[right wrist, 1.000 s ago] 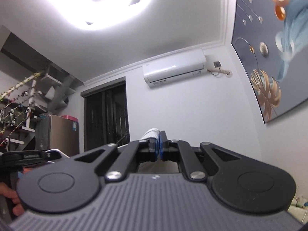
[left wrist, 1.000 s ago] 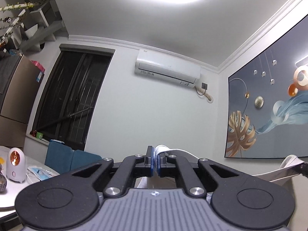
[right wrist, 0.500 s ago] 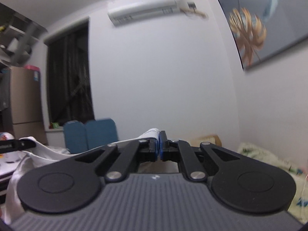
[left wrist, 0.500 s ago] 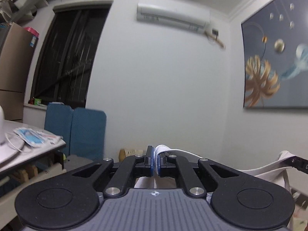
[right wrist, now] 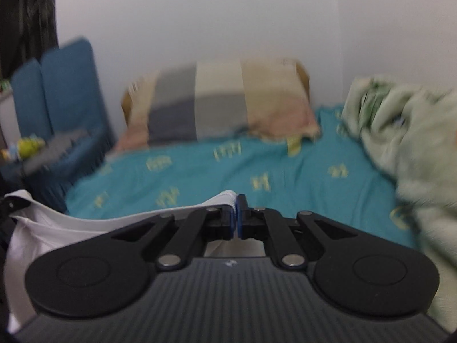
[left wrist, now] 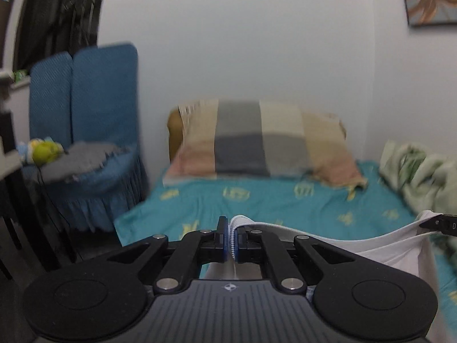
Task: Fold clothes
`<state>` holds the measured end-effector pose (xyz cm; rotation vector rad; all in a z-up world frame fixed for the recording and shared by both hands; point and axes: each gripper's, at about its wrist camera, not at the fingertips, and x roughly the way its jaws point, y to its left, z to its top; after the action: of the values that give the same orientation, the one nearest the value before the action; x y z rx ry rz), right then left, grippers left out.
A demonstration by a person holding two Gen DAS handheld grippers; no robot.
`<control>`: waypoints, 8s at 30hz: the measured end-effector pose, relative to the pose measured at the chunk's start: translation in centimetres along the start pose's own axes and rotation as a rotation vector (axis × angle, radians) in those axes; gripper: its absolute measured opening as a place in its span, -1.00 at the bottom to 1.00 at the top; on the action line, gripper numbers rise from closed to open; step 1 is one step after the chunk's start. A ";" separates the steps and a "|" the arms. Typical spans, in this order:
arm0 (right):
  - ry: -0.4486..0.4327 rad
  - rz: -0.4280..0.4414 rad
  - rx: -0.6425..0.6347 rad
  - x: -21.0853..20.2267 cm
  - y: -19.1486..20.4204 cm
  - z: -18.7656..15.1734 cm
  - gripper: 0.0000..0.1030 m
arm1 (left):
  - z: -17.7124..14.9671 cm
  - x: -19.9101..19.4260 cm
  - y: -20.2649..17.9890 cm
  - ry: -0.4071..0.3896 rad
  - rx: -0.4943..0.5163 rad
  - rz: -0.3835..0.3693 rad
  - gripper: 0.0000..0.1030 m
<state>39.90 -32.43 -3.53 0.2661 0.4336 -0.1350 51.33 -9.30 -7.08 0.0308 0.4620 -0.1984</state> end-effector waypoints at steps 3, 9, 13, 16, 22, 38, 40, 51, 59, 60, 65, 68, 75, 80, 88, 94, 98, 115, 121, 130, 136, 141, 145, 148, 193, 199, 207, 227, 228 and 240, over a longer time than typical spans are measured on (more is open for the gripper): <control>0.110 -0.009 0.021 6.2 -0.9 -2.5 -0.89 | -3.6 6.0 0.9 0.117 -0.036 -0.004 -0.90; 0.263 0.000 0.085 14.9 -2.6 -6.0 -0.84 | -6.6 11.7 4.4 0.248 -0.099 -0.070 -0.48; 0.296 0.043 0.126 15.2 -3.1 -5.5 -0.14 | -6.0 10.6 4.4 0.261 -0.102 -0.134 0.37; 0.284 0.058 0.137 14.1 -3.2 -4.7 0.64 | -4.8 8.6 4.5 0.255 -0.088 -0.198 0.67; 0.301 0.099 0.172 11.1 -3.1 -3.6 0.63 | -2.2 0.6 4.3 0.204 -0.013 -0.258 0.99; 0.298 0.158 0.173 -11.7 -1.6 -5.2 0.63 | -7.8 -26.1 8.6 0.173 -0.265 -0.182 0.98; 0.297 0.173 0.183 -15.3 -1.5 -6.3 0.63 | -9.5 -28.4 9.7 0.180 -0.345 -0.151 0.97; 0.314 0.184 0.246 -24.2 -0.8 -12.3 0.63 | -17.1 -29.2 16.0 0.279 -0.688 -0.083 0.78; 0.377 0.201 0.286 -21.5 -1.1 -14.3 0.63 | -20.7 -26.1 17.6 0.318 -0.794 -0.081 0.49; 0.379 0.203 0.286 -21.1 -1.1 -14.5 0.63 | -20.8 -26.1 17.7 0.306 -0.801 -0.078 0.45; 0.403 0.179 0.293 -19.3 -1.1 -15.3 0.63 | -21.0 -25.6 18.0 0.295 -0.855 -0.062 0.15; 0.422 0.186 0.318 -18.9 -1.2 -15.6 0.63 | -20.8 -25.1 17.7 0.297 -0.841 -0.045 -0.12; 0.412 0.182 0.310 -19.0 -1.0 -15.5 0.63 | -19.4 -23.9 16.9 0.297 -0.745 -0.030 -0.81; 0.405 0.161 0.306 -19.4 -1.4 -15.4 0.63 | -17.2 -25.1 16.7 0.223 -0.675 0.012 -0.93; 0.382 0.145 0.328 -19.6 -2.1 -15.1 0.63 | -7.8 -25.8 19.0 0.089 -0.547 0.122 -0.94; 0.353 0.104 0.367 -18.8 -3.2 -14.6 0.63 | -1.3 -21.7 21.3 0.080 -0.416 0.260 -0.94; 0.321 0.055 0.385 -17.9 -4.0 -14.3 0.63 | -0.9 -16.8 22.4 0.146 -0.345 0.370 -0.94; 0.352 0.013 0.297 -15.2 -4.7 -14.6 0.63 | -8.5 -14.5 20.1 0.257 -0.298 0.215 0.03; 0.300 0.034 0.185 -16.9 -2.9 -13.5 0.63 | -8.0 -21.1 14.2 0.178 -0.217 0.135 0.27; 0.260 0.060 0.158 -19.8 -2.9 -13.0 0.63 | -9.2 -31.2 3.9 0.148 -0.123 -0.011 0.41; 0.237 0.083 0.142 -20.8 -2.6 -12.8 0.63 | -12.6 -36.0 -0.5 0.145 -0.073 -0.073 0.46; 0.238 0.070 0.141 -20.8 -2.7 -12.8 0.63 | -14.9 -36.5 -1.6 0.171 -0.048 -0.082 0.47; 0.245 0.058 0.182 -20.3 -3.7 -12.5 0.63 | -16.2 -36.0 -1.1 0.185 -0.038 -0.086 0.47; 0.249 0.045 0.264 -19.4 -5.8 -11.8 0.63 | -16.5 -35.5 -0.4 0.201 -0.054 -0.081 0.47; -0.042 -0.351 0.086 -7.7 -14.3 -4.1 -0.92 | -17.2 -29.5 2.4 0.272 -0.222 -0.108 0.51; 0.104 -0.379 0.088 -3.7 -17.0 -7.2 -0.91 | -17.6 -28.3 3.0 0.309 -0.214 -0.066 0.51; 0.099 -0.254 0.141 -6.5 -15.5 -6.7 -0.16 | -17.6 -29.7 4.0 0.349 -0.255 -0.109 0.50; 0.801 0.294 -0.076 -28.3 4.1 -20.1 0.08 | -21.1 -36.1 -0.6 0.508 -0.123 -0.320 0.48; 0.823 0.300 -0.120 -28.8 4.9 -20.7 0.08 | -21.3 -36.4 -0.9 0.517 -0.112 -0.331 0.47; 1.051 0.312 -0.422 -28.9 9.2 -24.0 -0.88 | -20.7 -35.5 3.9 0.468 -0.279 -0.362 0.44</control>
<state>6.06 -14.71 -9.94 -0.0398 1.4315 0.4276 11.88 2.52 -9.85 -0.2873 0.9586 -0.4849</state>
